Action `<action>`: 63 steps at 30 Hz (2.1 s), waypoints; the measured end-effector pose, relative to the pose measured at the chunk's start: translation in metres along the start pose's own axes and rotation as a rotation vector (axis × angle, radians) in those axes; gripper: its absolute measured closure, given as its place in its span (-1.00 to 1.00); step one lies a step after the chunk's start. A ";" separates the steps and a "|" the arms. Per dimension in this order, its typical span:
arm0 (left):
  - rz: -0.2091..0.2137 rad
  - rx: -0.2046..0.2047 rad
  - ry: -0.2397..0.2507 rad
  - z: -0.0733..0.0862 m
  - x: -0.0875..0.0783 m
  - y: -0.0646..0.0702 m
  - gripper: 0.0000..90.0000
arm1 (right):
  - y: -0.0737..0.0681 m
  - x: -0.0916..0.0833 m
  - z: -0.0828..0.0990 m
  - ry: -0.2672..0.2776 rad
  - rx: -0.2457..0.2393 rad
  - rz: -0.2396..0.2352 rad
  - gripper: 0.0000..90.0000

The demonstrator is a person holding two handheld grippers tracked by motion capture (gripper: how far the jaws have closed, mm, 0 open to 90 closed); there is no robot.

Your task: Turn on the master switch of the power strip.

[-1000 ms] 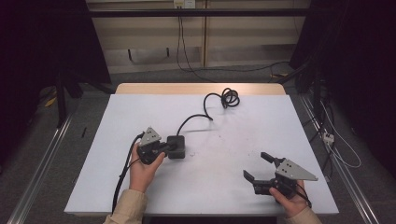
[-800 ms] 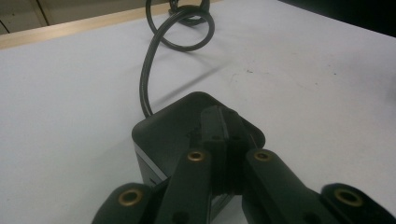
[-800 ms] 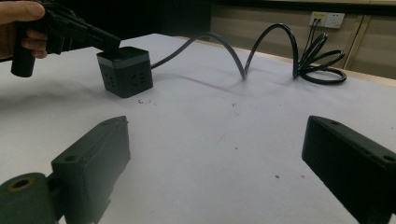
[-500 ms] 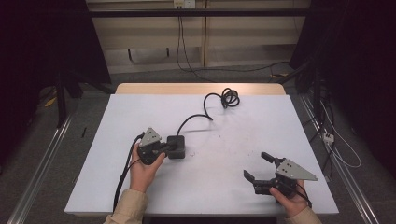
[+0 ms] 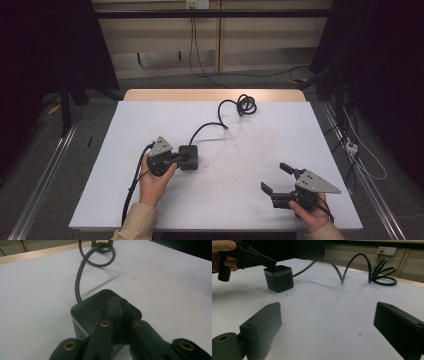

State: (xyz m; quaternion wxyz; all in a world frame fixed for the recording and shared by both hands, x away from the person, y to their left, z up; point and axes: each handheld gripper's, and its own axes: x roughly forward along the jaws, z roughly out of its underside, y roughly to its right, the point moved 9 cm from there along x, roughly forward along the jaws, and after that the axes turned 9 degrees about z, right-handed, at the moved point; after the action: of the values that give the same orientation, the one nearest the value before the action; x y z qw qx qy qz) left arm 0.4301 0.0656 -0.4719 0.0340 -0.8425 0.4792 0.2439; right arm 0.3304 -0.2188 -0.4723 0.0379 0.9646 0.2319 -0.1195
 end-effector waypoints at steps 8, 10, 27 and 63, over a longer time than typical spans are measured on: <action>0.002 -0.011 -0.001 0.000 0.000 0.000 1.00 | 0.000 0.000 0.000 0.000 0.000 0.000 -0.84; 0.004 -0.019 0.002 0.000 0.000 0.000 1.00 | 0.000 0.000 0.000 0.000 0.000 0.001 -0.84; 0.001 -0.017 0.001 -0.002 0.000 -0.001 1.00 | 0.000 0.000 0.000 0.001 0.001 0.000 -0.84; 0.012 -0.104 0.035 -0.008 -0.010 0.001 -0.35 | -0.001 0.001 0.000 0.000 0.003 -0.009 -0.84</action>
State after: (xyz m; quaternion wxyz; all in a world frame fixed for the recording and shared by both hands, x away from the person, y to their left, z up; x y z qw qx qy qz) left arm 0.4279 0.0706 -0.4597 -0.0198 -0.8445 0.4712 0.2538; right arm 0.3305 -0.2172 -0.4721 0.0361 0.9637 0.2360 -0.1199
